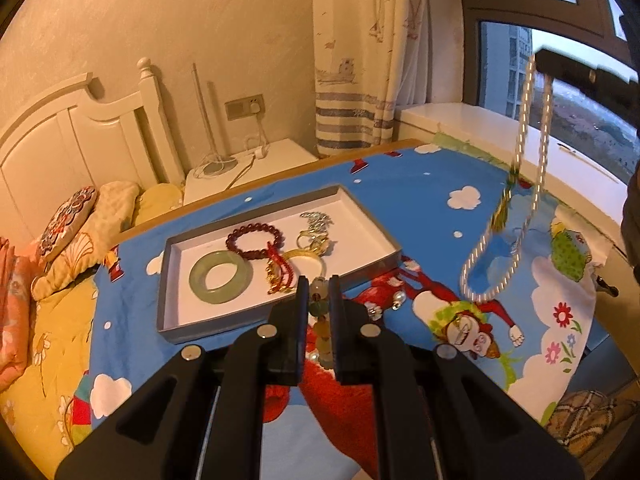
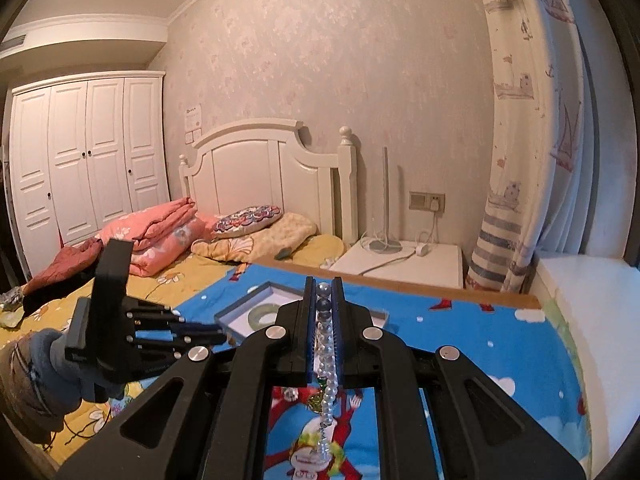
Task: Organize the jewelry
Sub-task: 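Lift the pearl necklace with the right tool into the box while the left tool drops the bead bracelet there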
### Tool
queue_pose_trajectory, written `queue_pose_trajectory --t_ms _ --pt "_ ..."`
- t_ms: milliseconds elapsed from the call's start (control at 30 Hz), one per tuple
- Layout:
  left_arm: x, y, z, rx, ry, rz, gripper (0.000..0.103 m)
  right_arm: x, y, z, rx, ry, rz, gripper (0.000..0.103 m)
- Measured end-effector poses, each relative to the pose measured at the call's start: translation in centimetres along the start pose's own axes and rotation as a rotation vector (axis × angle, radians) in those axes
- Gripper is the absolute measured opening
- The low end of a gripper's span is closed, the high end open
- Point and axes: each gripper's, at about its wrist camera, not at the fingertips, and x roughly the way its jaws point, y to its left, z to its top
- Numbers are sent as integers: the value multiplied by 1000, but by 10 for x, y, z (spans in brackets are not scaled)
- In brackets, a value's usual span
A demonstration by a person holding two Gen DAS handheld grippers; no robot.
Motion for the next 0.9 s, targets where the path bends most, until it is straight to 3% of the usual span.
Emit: queue_pose_trajectory --t_ms 667,900 --pt "20 43 38 -21 -6 96 9 66 5 82 -56 -76 26 9" --pt "45 66 50 -66 2 107 9 109 3 77 -56 -22 23 9"
